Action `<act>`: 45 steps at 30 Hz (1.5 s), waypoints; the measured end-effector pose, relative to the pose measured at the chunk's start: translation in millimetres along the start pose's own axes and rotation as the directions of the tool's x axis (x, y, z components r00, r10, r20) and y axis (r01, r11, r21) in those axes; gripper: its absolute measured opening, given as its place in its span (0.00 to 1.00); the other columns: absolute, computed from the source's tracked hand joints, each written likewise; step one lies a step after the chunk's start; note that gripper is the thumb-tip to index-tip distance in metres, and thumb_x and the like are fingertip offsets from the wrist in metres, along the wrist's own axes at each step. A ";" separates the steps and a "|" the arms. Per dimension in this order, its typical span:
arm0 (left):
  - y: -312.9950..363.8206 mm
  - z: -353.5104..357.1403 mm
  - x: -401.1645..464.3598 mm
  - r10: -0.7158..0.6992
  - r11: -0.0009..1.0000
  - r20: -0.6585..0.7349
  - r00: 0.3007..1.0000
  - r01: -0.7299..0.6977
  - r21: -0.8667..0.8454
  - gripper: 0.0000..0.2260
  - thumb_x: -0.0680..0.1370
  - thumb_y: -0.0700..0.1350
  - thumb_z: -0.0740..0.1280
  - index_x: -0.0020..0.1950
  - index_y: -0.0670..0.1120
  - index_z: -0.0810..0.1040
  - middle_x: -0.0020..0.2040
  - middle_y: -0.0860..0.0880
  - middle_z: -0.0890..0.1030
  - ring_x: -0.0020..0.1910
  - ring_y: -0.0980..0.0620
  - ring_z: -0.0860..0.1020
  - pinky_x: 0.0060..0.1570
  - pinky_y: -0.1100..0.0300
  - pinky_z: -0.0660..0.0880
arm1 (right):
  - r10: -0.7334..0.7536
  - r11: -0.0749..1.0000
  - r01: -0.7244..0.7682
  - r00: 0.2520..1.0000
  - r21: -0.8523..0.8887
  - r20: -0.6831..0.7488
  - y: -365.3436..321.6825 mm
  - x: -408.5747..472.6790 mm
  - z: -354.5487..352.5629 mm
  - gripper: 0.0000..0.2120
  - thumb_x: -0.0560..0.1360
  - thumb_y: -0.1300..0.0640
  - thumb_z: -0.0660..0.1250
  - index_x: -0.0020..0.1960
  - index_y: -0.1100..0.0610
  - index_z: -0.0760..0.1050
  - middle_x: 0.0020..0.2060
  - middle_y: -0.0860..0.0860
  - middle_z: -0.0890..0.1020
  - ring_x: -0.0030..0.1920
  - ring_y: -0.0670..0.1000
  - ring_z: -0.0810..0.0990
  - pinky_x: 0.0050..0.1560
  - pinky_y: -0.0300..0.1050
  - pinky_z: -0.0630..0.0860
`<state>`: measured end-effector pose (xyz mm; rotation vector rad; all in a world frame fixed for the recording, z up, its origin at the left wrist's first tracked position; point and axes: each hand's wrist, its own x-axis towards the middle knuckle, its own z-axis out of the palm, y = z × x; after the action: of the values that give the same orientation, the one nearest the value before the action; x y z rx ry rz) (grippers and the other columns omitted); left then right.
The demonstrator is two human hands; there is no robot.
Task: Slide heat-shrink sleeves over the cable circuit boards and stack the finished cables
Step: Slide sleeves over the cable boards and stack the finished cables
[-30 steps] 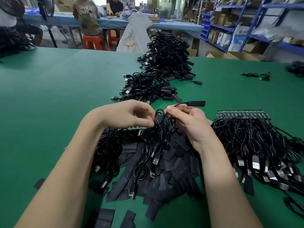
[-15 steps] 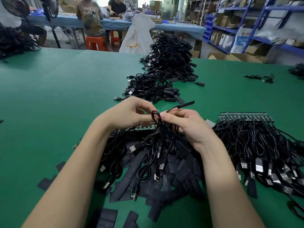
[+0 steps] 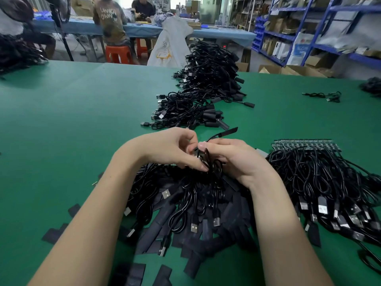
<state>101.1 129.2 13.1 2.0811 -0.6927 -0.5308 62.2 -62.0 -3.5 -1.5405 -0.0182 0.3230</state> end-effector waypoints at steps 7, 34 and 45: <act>5.4 8.8 5.0 -0.037 0.971 0.081 0.996 0.017 0.239 0.20 0.70 0.56 0.80 0.57 0.51 0.79 0.52 0.52 0.84 0.52 0.52 0.82 0.54 0.62 0.77 | -0.213 0.952 0.217 0.976 -0.214 0.041 -17.8 -4.7 8.8 0.05 0.70 0.58 0.79 0.36 0.54 0.85 0.40 0.54 0.87 0.41 0.47 0.84 0.46 0.38 0.80; -37.9 1.1 11.4 -0.132 0.943 -0.361 0.923 0.229 0.241 0.09 0.81 0.55 0.66 0.48 0.51 0.80 0.48 0.51 0.84 0.50 0.51 0.81 0.56 0.55 0.76 | -0.029 0.978 0.144 0.814 0.154 -0.580 -23.9 123.7 -10.0 0.08 0.72 0.57 0.79 0.46 0.55 0.80 0.53 0.55 0.85 0.51 0.51 0.84 0.49 0.44 0.83; -38.7 0.9 12.4 -0.137 0.940 -0.339 0.931 0.231 0.253 0.10 0.81 0.56 0.66 0.48 0.51 0.80 0.48 0.51 0.83 0.50 0.51 0.80 0.55 0.56 0.76 | -0.017 0.925 -0.216 0.798 -0.313 -0.602 -17.1 120.7 -27.2 0.15 0.78 0.54 0.71 0.58 0.61 0.74 0.62 0.58 0.79 0.59 0.58 0.81 0.61 0.55 0.80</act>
<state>120.7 139.2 -21.0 2.4519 -0.4024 -0.1928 186.9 -62.4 -10.7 -1.9683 0.5347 -0.1095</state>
